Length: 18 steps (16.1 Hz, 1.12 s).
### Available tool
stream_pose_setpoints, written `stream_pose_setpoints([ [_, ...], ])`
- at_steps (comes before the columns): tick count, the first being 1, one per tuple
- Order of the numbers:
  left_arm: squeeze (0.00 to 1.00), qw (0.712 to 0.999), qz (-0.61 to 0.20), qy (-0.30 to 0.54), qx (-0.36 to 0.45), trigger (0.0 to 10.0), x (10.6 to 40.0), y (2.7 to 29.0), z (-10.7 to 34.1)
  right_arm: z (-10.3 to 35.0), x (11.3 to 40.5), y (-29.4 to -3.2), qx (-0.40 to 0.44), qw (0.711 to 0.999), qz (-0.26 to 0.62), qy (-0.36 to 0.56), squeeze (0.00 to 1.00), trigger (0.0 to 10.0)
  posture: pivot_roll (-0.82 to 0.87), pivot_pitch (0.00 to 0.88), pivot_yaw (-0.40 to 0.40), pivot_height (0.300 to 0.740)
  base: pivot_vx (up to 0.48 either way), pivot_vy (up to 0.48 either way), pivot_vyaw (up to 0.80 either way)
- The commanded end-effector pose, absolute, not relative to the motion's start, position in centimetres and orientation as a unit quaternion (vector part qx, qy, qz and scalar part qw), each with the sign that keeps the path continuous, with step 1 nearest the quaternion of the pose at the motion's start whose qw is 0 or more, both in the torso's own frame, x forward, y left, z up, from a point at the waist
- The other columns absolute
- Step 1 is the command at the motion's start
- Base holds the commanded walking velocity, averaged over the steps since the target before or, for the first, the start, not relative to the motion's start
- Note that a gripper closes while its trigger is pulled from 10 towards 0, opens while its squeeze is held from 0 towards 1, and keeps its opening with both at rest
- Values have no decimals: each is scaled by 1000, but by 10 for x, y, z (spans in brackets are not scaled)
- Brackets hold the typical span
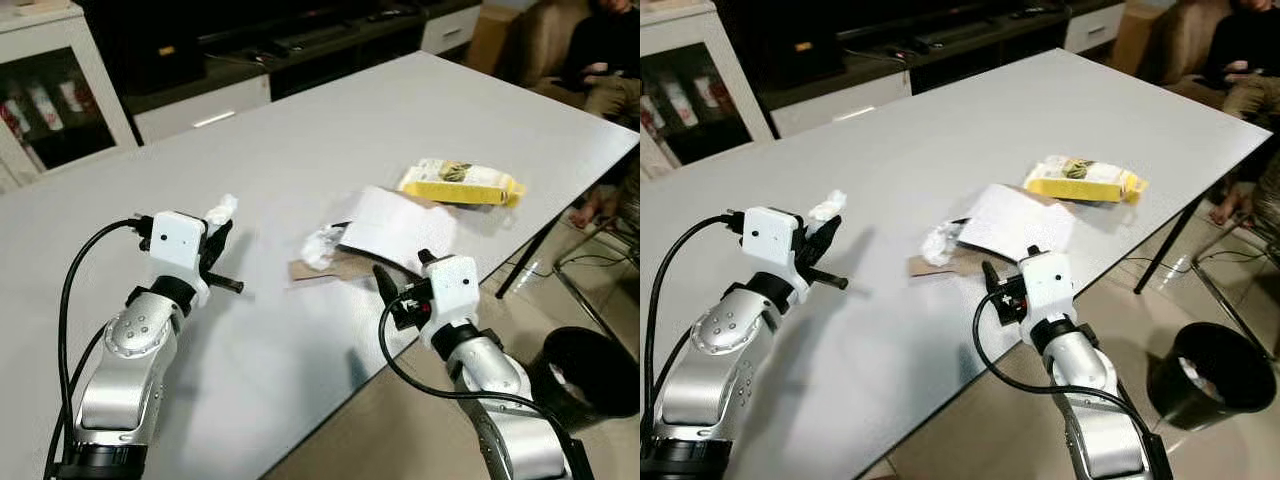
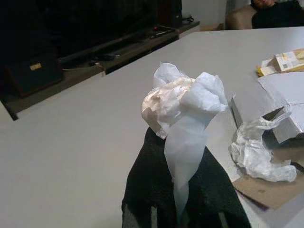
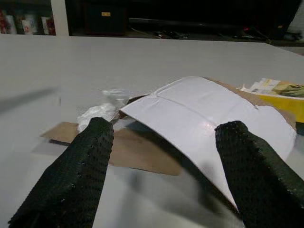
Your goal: Picking trash to rubbish bin
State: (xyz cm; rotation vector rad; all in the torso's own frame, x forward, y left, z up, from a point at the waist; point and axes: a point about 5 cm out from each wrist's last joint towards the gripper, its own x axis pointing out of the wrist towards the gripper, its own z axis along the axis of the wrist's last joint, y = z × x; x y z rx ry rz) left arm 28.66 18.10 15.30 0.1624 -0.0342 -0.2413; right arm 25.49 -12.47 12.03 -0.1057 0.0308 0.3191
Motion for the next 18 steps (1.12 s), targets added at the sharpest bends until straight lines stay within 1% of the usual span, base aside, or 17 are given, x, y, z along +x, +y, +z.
stream_pose_setpoints([
  [1, 0, 989, -121, -23, 84, 10000, 287, 179, 158, 122, 257, -126, -51, 986, 160, 13, 0, 10000, -50, 0, 30, 740, 0, 431, 0],
  [6, 0, 988, -121, -24, 93, 10000, 289, 180, 160, 121, 258, -127, -53, 986, 161, 13, 0, 10000, -46, 0, 30, 740, 0, 428, 0],
  [7, 0, 988, -118, -23, 101, 10000, 289, 180, 160, 121, 258, -126, -53, 985, 161, 13, 0, 10000, -44, 0, 31, 740, 0, 0, 0],
  [9, 0, 984, -120, -21, 131, 10000, 289, 180, 160, 121, 258, -126, -52, 985, 161, 12, 0, 10000, -43, 0, 32, 740, 0, -480, 0],
  [11, 0, 985, -120, -17, 123, 10000, 289, 178, 159, 120, 257, -126, -52, 986, 159, 12, 0, 10000, -42, 0, 34, 740, 0, -480, 0],
  [12, 0, 987, -119, -16, 108, 10000, 289, 178, 159, 120, 257, -126, -52, 986, 159, 13, 0, 10000, -40, 0, 35, 740, 0, 0, 0],
  [16, 0, 987, -120, -8, 110, 10000, 290, 178, 159, 117, 257, -129, -53, 987, 154, 18, 0, 10000, -39, 0, 39, 740, 0, 0, 0],
  [18, 0, 989, -111, -1, 94, 10000, 289, 178, 156, 115, 257, -130, -57, 986, 156, 28, 0, 10000, -29, 0, 21, 740, 0, 0, 0],
])
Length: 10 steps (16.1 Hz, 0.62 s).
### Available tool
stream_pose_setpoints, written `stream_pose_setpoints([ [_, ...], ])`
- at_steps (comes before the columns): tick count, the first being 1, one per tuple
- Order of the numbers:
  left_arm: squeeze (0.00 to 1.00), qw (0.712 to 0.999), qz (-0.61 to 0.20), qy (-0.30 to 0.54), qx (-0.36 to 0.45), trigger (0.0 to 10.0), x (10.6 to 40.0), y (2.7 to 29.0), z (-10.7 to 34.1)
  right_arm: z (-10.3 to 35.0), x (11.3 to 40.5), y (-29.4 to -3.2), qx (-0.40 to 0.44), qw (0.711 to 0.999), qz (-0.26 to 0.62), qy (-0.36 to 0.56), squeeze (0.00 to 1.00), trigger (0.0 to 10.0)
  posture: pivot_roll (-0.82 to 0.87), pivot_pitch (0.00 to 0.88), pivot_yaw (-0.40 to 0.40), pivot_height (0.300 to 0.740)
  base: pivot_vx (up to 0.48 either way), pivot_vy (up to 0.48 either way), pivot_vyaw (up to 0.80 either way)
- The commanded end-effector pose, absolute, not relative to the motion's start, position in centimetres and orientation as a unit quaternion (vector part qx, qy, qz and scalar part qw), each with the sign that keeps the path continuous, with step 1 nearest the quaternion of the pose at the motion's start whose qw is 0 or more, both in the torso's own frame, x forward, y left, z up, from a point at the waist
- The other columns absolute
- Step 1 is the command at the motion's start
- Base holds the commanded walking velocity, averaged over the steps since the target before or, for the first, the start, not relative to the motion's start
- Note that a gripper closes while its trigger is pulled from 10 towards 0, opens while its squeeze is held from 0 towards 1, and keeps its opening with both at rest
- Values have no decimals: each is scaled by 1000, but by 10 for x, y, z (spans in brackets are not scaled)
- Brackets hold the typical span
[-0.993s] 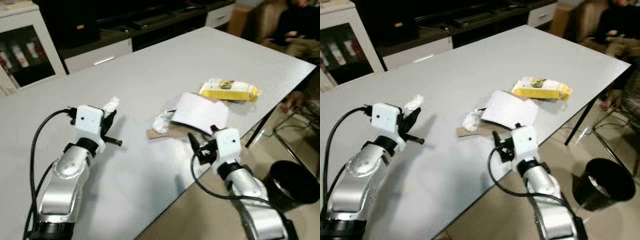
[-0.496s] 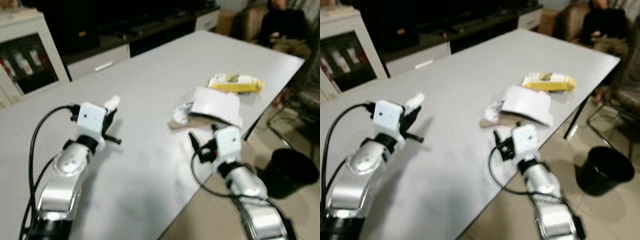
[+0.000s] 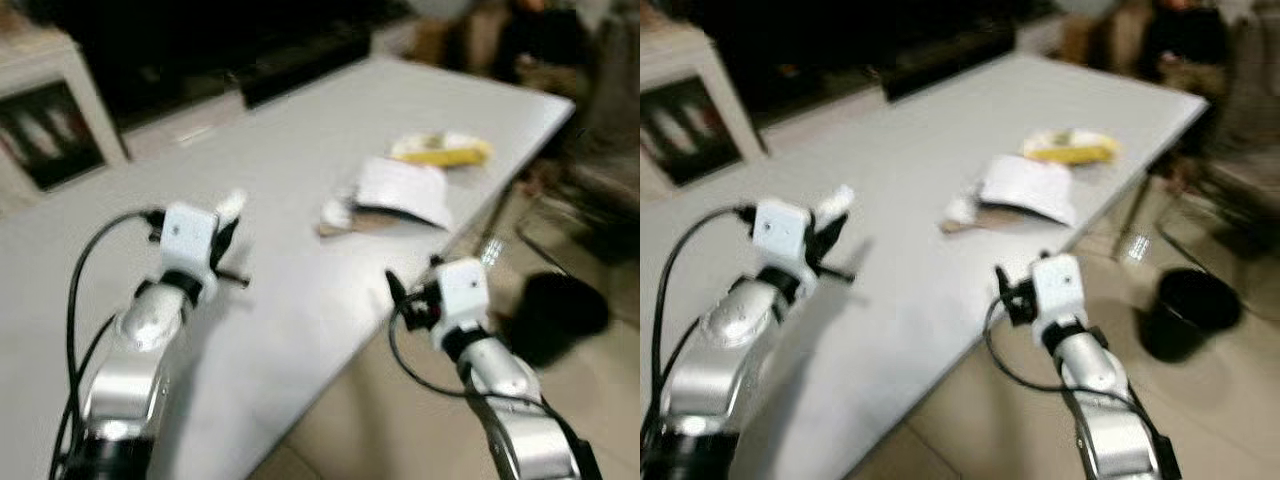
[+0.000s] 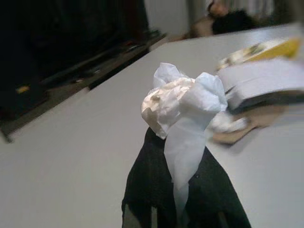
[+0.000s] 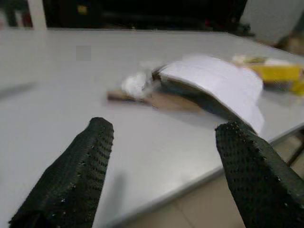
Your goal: Picking trash to rubbish bin
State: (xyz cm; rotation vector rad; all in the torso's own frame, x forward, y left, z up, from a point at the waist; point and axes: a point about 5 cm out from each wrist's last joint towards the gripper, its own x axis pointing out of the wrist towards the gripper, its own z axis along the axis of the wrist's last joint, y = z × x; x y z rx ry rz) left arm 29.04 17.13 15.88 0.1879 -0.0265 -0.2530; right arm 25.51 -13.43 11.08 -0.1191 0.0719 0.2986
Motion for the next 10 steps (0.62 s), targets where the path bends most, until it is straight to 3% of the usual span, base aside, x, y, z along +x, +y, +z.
stream_pose_setpoints([
  [1, 0, 990, -107, 9, 94, 10000, 288, 177, 151, 113, 258, -129, -61, 984, 163, 35, 0, 10000, -25, 0, 3, 740, 0, 0, 0],
  [8, 0, 994, -80, 18, 78, 10000, 277, 173, 142, 115, 271, -125, -65, 980, 181, 39, 0, 10000, -4, 0, -52, 740, 0, 0, 0],
  [10, 0, 993, -81, 18, 79, 10000, 278, 173, 143, 116, 273, -127, -78, 980, 179, 38, 0, 10000, -4, 0, -49, 740, 246, 0, 0],
])
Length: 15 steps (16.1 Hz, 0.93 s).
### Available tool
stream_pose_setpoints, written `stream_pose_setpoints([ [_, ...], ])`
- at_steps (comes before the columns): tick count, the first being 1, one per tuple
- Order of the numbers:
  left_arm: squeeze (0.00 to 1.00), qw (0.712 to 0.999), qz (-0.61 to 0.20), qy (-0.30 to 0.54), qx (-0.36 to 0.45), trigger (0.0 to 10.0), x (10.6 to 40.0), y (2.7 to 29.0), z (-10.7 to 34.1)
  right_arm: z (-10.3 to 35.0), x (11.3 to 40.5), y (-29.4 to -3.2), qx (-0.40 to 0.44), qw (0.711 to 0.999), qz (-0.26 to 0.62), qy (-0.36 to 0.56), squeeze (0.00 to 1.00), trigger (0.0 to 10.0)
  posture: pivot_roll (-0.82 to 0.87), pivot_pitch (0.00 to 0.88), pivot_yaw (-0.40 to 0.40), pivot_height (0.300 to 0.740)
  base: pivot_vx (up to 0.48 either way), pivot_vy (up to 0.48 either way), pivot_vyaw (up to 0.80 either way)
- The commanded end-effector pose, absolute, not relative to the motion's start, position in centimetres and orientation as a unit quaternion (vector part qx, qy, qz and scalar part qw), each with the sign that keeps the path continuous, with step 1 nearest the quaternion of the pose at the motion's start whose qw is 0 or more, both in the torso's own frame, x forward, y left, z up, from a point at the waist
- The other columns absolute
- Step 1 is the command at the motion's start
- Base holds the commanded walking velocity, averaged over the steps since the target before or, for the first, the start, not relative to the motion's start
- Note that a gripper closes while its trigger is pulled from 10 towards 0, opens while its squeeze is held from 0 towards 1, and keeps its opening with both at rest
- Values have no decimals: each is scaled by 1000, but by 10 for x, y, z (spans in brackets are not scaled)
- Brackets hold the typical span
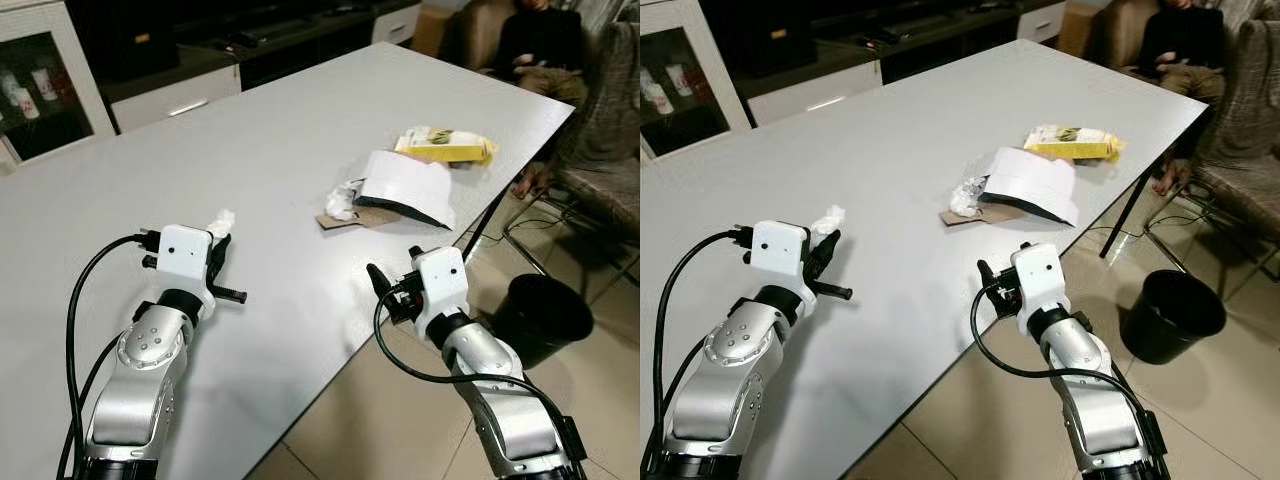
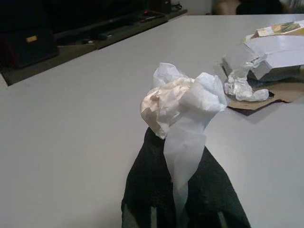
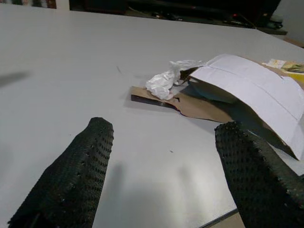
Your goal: Picking trash to rubbish bin
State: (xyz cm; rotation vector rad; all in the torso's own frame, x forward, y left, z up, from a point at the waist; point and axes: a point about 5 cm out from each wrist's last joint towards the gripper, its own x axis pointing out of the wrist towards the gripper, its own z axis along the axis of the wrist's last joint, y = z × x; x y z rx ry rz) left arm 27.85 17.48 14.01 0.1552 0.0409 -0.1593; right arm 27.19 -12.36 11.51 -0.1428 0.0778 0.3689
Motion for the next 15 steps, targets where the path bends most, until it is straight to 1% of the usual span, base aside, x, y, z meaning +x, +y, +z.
stream_pose_setpoints([
  [1, 0, 993, -85, 18, 78, 10000, 278, 173, 143, 116, 274, -128, -80, 980, 177, 40, 0, 10000, -5, 0, -46, 740, 281, 0, 0],
  [4, 0, 992, -91, 20, 82, 10000, 278, 172, 143, 116, 275, -132, -80, 982, 165, 39, 0, 10000, -9, 0, -35, 740, 306, 0, 644],
  [6, 0, 992, -94, 20, 87, 10000, 278, 172, 144, 114, 274, -135, -68, 985, 151, 46, 0, 10000, -8, 0, -34, 740, 315, 0, 0],
  [12, 0, 992, -92, 22, 84, 10000, 278, 171, 143, 115, 276, -133, -75, 983, 161, 42, 0, 10000, -7, 0, -45, 740, 315, 0, 0],
  [15, 0, 992, -82, 20, 89, 10000, 277, 174, 142, 116, 277, -131, -69, 982, 174, 38, 0, 10000, -5, 0, -51, 740, 0, 0, 0],
])
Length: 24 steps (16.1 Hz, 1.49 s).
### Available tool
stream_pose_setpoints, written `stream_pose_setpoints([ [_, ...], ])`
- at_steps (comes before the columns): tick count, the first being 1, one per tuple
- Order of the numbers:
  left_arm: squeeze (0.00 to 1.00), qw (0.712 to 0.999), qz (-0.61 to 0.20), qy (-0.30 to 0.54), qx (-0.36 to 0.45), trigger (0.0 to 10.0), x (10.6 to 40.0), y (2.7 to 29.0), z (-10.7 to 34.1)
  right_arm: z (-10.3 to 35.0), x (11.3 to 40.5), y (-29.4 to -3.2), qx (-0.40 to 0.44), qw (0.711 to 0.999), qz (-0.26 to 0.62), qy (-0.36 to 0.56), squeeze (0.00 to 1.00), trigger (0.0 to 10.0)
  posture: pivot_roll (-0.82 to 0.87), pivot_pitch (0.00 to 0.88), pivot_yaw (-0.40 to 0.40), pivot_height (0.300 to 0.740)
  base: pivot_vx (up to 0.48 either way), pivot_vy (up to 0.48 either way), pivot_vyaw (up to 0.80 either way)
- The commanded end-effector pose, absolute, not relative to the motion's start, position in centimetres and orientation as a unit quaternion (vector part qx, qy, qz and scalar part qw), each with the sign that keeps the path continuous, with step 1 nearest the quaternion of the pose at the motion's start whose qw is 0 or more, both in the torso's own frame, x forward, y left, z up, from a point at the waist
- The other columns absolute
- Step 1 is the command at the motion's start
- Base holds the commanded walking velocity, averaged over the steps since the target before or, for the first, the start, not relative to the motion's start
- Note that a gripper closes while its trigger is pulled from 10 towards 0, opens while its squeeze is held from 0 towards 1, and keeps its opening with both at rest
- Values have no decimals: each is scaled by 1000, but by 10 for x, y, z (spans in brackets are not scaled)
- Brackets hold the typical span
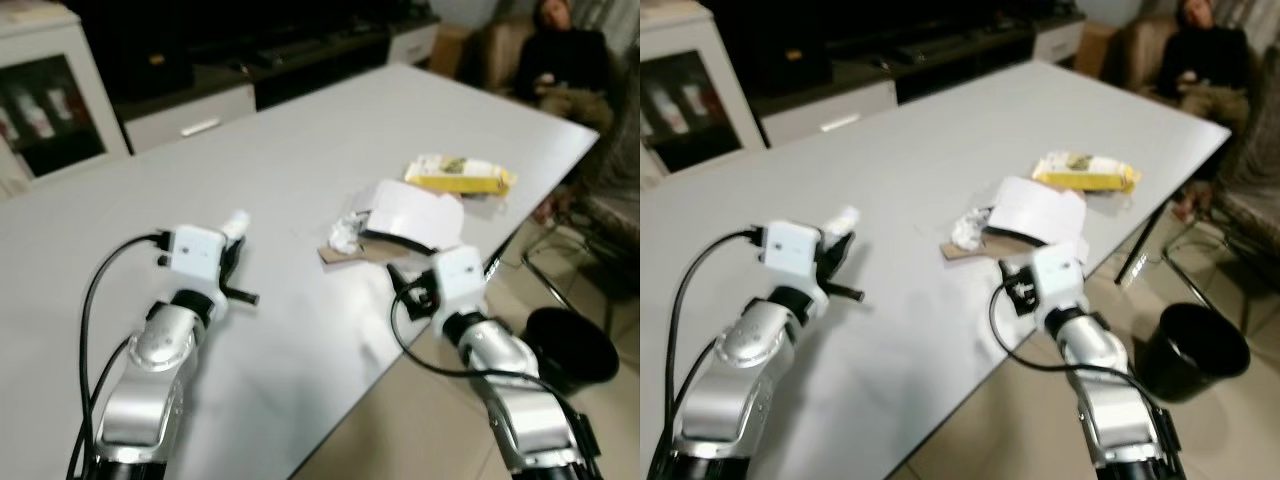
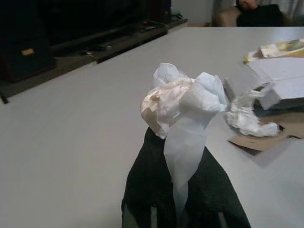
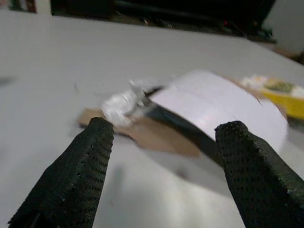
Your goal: Picking trash to rubbish bin
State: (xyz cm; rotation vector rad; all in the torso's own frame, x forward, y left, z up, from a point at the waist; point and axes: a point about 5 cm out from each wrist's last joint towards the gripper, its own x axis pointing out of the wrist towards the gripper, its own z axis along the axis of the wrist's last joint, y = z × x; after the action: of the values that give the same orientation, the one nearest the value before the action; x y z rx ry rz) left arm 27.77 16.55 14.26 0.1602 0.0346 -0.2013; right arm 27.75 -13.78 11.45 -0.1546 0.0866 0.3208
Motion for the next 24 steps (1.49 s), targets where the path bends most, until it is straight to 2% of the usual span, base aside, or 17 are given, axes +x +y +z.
stream_pose_setpoints([
  [1, 0, 993, -85, 21, 86, 10000, 276, 173, 142, 115, 278, -131, -74, 981, 172, 38, 0, 10000, -2, 0, -51, 740, 0, 0, 0],
  [2, 0, 991, -94, 27, 90, 10000, 275, 172, 140, 112, 282, -133, -76, 983, 159, 50, 0, 10000, -3, 0, -48, 740, 0, 0, 0],
  [3, 0, 990, -103, 29, 92, 10000, 275, 170, 140, 112, 290, -134, -69, 984, 155, 49, 820, 10000, -4, 0, -43, 740, 0, 0, 0],
  [4, 0, 990, -109, 32, 88, 10000, 275, 169, 139, 110, 300, -135, -58, 986, 146, 51, 1000, 10000, -1, 0, -36, 740, 0, 0, 0],
  [6, 0, 989, -113, 34, 89, 10000, 275, 167, 140, 106, 310, -133, -49, 986, 148, 58, 1000, 10000, 7, 0, -31, 740, 0, 0, 0],
  [8, 0, 988, -126, 34, 85, 10000, 273, 166, 146, 101, 333, -120, -36, 982, 169, 71, 1000, 10000, 28, 0, -26, 740, 0, 0, 0],
  [13, 0, 988, -123, 23, 91, 10000, 265, 175, 159, 121, 373, -101, -27, 976, 200, 76, 1000, 10000, 91, 83, -68, 740, 0, 0, 0],
  [17, 0, 986, -119, 23, 113, 10000, 250, 180, 166, 135, 390, -106, -83, 977, 174, 86, 1000, 10000, 150, 142, -97, 740, 0, 0, 0],
  [19, 0, 985, -117, 33, 121, 10000, 238, 186, 169, 137, 393, -110, -88, 977, 168, 98, 0, 10000, 185, 173, -92, 740, 0, 0, 0],
  [22, 0, 983, -113, 41, 138, 10000, 230, 191, 173, 139, 396, -118, -85, 981, 146, 98, 0, 10000, 231, 193, -91, 740, 0, 0, 0],
  [24, 0, 981, -107, 45, 153, 10000, 224, 199, 179, 141, 397, -124, -32, 987, 125, 95, 0, 10000, 272, 204, -82, 740, 0, 0, 0],
])
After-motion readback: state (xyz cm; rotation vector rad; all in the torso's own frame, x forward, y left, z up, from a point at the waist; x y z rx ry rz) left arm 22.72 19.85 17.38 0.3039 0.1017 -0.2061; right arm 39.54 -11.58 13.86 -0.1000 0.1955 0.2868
